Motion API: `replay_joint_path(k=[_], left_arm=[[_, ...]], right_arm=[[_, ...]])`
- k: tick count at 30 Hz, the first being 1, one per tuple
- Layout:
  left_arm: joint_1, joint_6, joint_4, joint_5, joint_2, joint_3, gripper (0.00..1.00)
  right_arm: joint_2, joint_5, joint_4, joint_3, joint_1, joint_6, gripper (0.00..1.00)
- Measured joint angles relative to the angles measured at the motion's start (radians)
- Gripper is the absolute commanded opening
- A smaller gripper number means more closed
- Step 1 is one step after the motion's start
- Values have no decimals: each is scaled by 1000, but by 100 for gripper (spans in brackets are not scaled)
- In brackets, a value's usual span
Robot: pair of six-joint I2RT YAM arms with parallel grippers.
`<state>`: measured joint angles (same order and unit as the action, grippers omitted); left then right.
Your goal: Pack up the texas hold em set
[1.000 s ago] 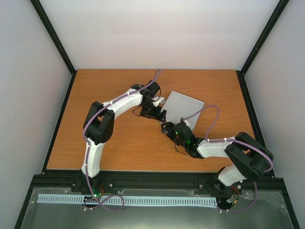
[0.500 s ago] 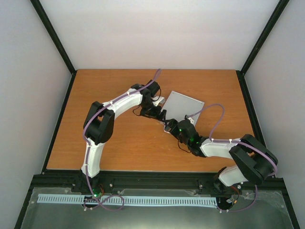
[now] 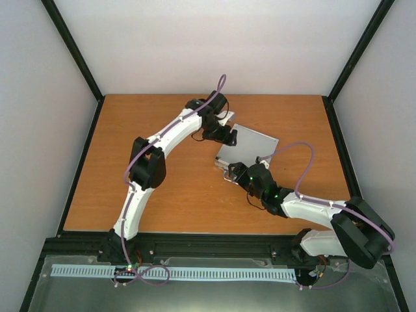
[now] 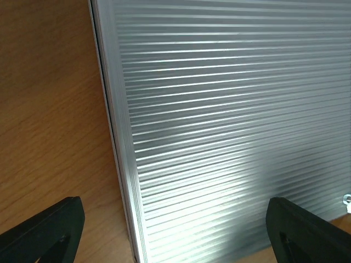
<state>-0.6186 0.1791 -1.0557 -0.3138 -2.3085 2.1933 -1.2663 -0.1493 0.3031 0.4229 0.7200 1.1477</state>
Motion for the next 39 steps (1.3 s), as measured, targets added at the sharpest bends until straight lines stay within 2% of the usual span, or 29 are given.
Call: replay_joint_path(k=[8,13,15,25,39], left_arm=[[0,21,-14,-3,-105,7,91],[0,36,-13,-11,-110,7,75],[0,40,-10,-14,-110,7,72],[-1,43,87,-43,-55,-116,69],[0,42,107,-47,-47,-134,67]], right_arm=[[32,14,-56,-4,0,-25,89],[13,65,-81,7,0,-68,89],[-12,89,-82,21,1,-84,89],[-130,167,-26,43,6,-101,89],[-233,200,6,79,17,-74,90]])
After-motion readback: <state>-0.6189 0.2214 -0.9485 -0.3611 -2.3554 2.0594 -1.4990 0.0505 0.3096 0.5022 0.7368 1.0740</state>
